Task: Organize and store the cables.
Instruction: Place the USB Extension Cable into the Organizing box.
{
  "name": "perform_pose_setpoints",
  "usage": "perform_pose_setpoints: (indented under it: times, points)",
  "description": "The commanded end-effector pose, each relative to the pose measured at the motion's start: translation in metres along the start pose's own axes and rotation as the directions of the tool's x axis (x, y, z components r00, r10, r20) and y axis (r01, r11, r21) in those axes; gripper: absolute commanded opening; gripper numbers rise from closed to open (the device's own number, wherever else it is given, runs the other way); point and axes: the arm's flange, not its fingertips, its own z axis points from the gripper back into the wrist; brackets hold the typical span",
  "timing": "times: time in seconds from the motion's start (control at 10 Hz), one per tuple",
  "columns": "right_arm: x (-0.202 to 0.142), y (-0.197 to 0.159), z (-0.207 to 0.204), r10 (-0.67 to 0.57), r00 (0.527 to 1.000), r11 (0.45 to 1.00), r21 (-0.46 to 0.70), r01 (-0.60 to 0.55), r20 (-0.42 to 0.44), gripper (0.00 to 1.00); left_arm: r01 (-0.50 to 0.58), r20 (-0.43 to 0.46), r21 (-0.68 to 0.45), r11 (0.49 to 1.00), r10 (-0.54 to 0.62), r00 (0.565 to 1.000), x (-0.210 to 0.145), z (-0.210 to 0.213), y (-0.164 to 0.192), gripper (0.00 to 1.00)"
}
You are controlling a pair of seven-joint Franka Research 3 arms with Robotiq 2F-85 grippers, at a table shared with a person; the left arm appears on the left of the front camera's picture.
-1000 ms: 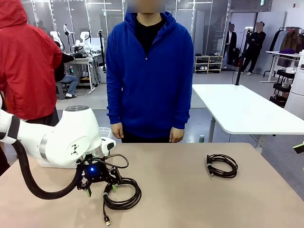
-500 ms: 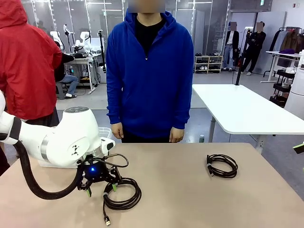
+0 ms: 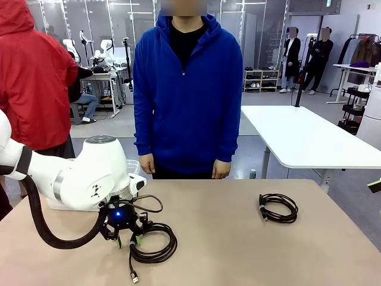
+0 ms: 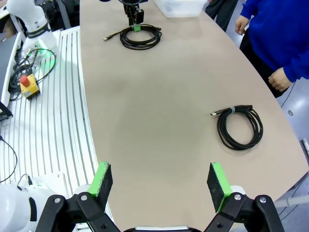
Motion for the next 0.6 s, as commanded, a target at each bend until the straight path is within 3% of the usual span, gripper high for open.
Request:
perform_pose_setpoints:
  times: [0.0,0.1,0.5]
  points:
    - [0.001,-0.001,-0.001,-0.002,1.000,1.000,-0.001,0.002,0.011,1.00,-0.028,-0.016,0.052,0.998,0.029,0.999,-0.001,0.000,-0.014,0.00]
    - [0.001,-0.001,-0.001,-0.002,1.000,1.000,-0.001,0.002,0.011,1.00,-0.018,-0.007,0.063,0.998,0.018,1.000,-0.002,0.001,-0.015,0.04]
    - [0.001,-0.001,-0.001,-0.002,1.000,1.000,-0.001,0.002,0.011,1.00,-0.054,-0.049,0.052,0.997,0.057,0.997,-0.005,0.010,-0.016,0.00]
